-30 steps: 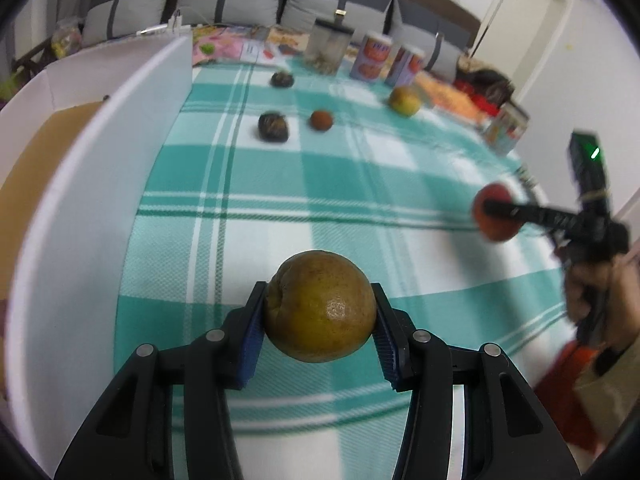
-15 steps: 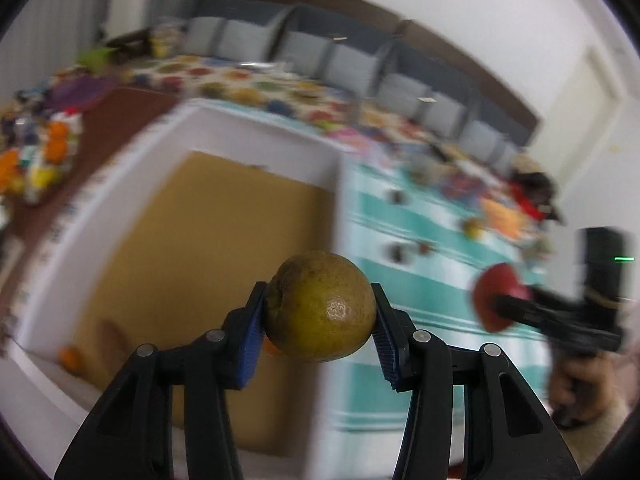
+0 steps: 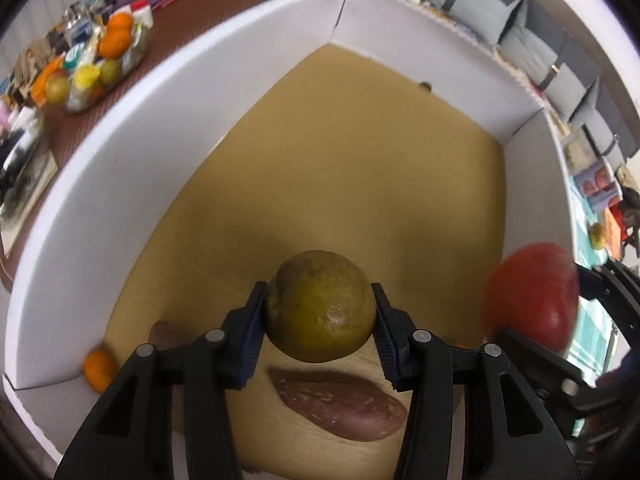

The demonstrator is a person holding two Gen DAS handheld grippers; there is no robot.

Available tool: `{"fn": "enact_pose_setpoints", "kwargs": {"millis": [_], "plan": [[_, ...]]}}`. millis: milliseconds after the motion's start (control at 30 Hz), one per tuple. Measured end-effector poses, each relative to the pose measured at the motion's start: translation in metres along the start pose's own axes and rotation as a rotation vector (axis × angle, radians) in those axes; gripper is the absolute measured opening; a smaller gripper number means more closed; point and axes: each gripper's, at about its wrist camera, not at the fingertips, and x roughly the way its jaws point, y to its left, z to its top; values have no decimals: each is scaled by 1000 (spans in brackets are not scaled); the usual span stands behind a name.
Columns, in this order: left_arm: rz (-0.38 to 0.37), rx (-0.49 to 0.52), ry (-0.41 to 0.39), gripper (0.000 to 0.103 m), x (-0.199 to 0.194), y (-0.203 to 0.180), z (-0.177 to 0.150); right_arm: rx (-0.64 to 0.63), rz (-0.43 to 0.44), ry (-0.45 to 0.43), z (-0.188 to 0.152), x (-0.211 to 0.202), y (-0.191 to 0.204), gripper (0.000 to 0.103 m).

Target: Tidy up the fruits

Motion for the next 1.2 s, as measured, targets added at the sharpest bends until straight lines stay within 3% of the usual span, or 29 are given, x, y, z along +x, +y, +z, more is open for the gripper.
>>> {"fn": "enact_pose_setpoints", "kwargs": {"millis": [100, 167, 267, 367, 500, 633, 700, 800, 867, 967, 1100, 1200], "plan": [[31, -23, 6, 54, 1, 4, -1, -3, -9, 41, 4, 18, -1, 70], [28, -39, -33, 69, -10, 8, -5, -3, -23, 21, 1, 17, -1, 75], [41, -44, -169, 75, -45, 5, -14, 38, -37, -71, -2, -11, -8, 93], [35, -14, -331, 89, -91, -9, -32, 70, -69, -208, -11, -58, -18, 103], [-32, 46, -482, 91, -136, -44, -59, 134, -172, -378, -63, -128, -50, 103], [-161, 154, -566, 93, -163, -103, -97, 208, -308, -385, -154, -148, -93, 103], [-230, 220, -566, 94, -165, -140, -118, 252, -382, -347, -210, -147, -116, 103], [-327, 316, -499, 95, -147, -187, -143, 347, -490, -263, -293, -138, -151, 103], [-340, 399, -429, 95, -120, -225, -160, 451, -535, -220, -346, -136, -172, 103], [-320, 501, -354, 95, -73, -273, -185, 601, -559, -230, -402, -146, -198, 103], [-274, 587, -327, 95, -25, -315, -206, 745, -522, -245, -432, -154, -221, 103], [-216, 613, -308, 95, 7, -331, -209, 727, -544, -268, -427, -157, -220, 103]]}}
